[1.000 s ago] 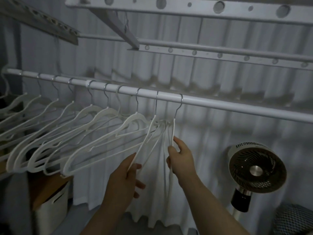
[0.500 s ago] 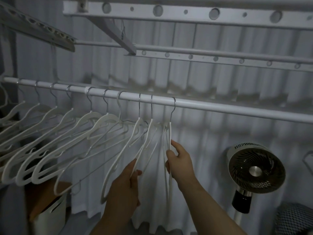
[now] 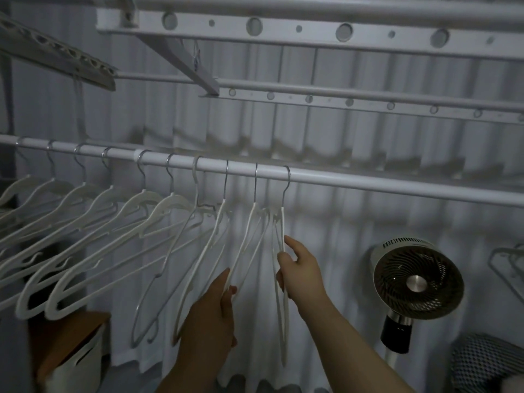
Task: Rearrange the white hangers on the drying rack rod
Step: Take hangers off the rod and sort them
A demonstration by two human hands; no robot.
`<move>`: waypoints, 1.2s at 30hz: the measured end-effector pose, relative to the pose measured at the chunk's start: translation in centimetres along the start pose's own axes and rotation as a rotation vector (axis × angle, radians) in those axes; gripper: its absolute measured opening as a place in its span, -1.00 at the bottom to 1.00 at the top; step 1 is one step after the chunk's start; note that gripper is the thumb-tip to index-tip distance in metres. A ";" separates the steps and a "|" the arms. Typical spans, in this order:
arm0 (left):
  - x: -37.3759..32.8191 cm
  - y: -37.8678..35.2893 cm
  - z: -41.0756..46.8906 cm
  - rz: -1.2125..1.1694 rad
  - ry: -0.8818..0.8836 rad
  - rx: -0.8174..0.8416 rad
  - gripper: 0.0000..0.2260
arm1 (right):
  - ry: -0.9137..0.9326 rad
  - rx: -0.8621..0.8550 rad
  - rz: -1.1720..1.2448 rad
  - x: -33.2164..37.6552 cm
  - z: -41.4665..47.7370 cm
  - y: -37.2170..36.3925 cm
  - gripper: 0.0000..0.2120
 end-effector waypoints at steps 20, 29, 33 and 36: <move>-0.4 0.5 -0.3 0.045 -0.075 -0.018 -0.62 | -0.018 0.018 -0.058 0.2 0.1 -0.7 -0.62; -1.3 1.9 -1.2 0.317 -0.213 -0.151 -0.66 | -0.031 -0.015 -0.149 0.0 0.0 0.4 -0.71; -3.6 2.1 -1.8 0.310 -0.371 -0.216 -0.79 | 0.039 -0.124 -0.195 -0.2 0.0 2.4 -0.87; -5.7 0.9 -2.5 0.251 -0.517 -0.195 -0.84 | 0.093 -0.209 -0.203 -0.1 -0.2 4.7 -0.92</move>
Point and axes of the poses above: each hand's wrist, its own z-axis towards the middle knuckle, its own y-axis out of the back of the hand, x = y × z, the point moved 2 cm from there along z, towards the middle knuckle, and after that the axes turned 12 degrees about x, right-handed, at the moved point
